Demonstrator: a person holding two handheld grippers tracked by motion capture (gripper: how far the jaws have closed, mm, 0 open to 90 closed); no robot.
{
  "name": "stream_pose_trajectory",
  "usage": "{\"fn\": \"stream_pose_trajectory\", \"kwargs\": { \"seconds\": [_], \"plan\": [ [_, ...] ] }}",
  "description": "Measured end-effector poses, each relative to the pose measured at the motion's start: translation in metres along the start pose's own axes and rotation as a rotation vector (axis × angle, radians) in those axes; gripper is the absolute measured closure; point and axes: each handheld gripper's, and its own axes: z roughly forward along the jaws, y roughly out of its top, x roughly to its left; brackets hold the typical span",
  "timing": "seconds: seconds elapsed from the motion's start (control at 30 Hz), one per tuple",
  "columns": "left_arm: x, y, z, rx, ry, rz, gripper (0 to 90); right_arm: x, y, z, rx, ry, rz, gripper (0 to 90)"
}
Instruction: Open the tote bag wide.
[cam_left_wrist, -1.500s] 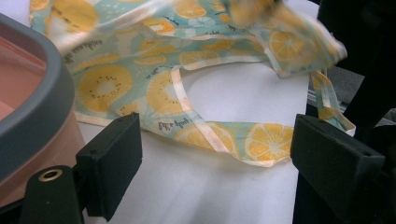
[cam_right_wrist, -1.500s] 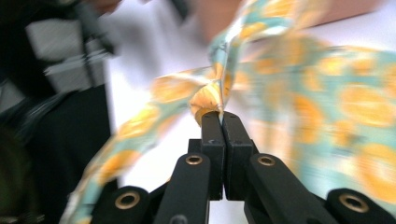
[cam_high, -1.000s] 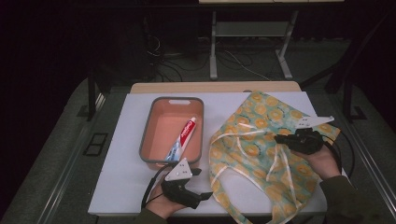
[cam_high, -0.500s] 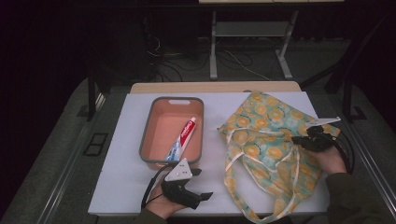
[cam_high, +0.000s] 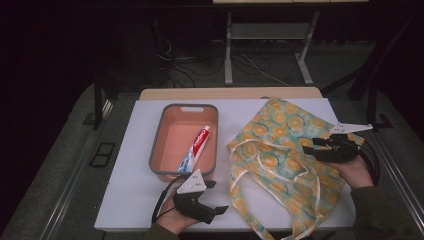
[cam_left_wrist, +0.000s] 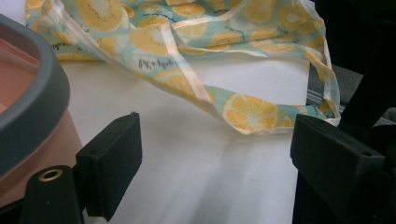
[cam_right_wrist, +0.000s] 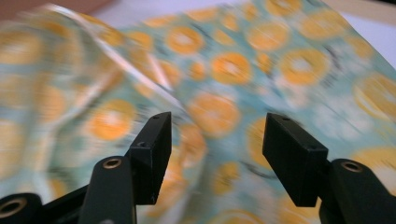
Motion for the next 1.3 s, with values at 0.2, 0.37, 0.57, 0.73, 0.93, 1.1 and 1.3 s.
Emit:
{"fn": "stream_pose_trajectory", "kwargs": {
  "seconds": [0.2, 0.37, 0.57, 0.73, 0.93, 1.1, 1.3],
  "plan": [
    [0.0, 0.0, 0.0, -0.002, -0.003, -0.002, 15.3, 0.046, 0.005, 0.004, 0.041, 0.16, -0.117, 45.0],
    [0.0, 0.0, 0.001, 0.002, -0.006, 0.002, 15.3, 0.074, 0.002, 0.022, 0.118, 0.251, -0.198, 47.5],
    [-0.001, 0.0, 0.001, 0.001, -0.006, 0.002, 15.3, 0.084, -0.013, 0.05, 0.246, 0.29, -0.235, 52.1],
    [-0.001, 0.0, 0.001, 0.002, -0.005, 0.005, 15.3, 0.082, -0.019, 0.061, 0.27, 0.345, -0.22, 84.1],
    [-0.001, 0.0, 0.0, -0.001, -0.004, 0.006, 15.3, 0.097, -0.018, 0.061, 0.242, 0.44, -0.219, 89.6],
    [-0.001, 0.0, -0.001, -0.001, 0.0, 0.006, 15.3, 0.107, -0.006, 0.059, 0.131, 0.469, -0.19, 89.6],
    [0.0, 0.0, -0.001, 0.002, 0.001, 0.006, 15.3, 0.097, 0.013, 0.053, 0.048, 0.289, -0.208, 89.6]
  ]
}}
